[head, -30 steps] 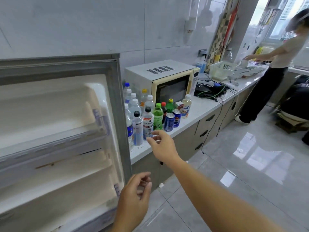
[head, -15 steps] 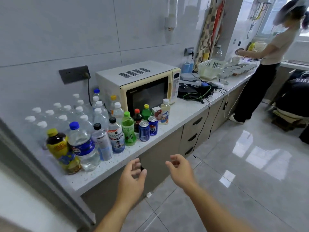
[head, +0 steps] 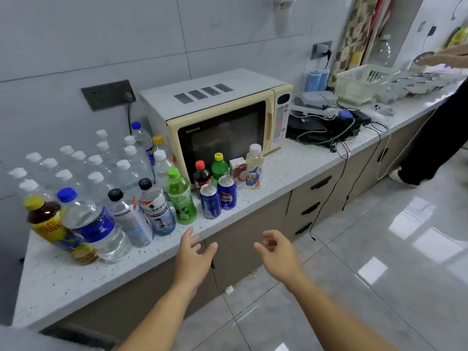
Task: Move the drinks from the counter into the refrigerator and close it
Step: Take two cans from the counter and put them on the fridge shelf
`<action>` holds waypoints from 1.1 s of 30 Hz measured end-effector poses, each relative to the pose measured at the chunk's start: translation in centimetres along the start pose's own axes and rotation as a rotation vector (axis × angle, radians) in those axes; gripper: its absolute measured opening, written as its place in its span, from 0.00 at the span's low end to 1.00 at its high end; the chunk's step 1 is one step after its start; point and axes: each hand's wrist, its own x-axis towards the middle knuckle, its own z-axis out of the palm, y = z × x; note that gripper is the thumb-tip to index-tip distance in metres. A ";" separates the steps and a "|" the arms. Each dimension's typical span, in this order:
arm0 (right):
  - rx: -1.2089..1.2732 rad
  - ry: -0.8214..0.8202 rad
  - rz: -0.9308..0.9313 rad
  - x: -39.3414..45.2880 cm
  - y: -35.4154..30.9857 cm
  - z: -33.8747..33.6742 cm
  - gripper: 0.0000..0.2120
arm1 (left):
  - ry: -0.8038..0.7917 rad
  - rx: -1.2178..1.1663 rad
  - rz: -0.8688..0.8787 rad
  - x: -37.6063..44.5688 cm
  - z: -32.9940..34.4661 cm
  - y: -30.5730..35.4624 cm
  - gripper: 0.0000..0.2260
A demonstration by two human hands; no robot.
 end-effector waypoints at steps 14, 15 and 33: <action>-0.055 -0.199 -0.148 18.2 -4.5 4.2 0.35 | 0.066 -0.031 0.040 14.4 6.3 1.1 0.43; -0.048 -0.206 -0.159 19.0 -4.5 4.6 0.37 | 0.072 -0.034 0.042 14.8 6.4 1.1 0.44; 0.098 -0.327 -0.364 21.3 -4.2 5.2 0.30 | 0.269 0.034 0.017 13.8 7.0 0.1 0.32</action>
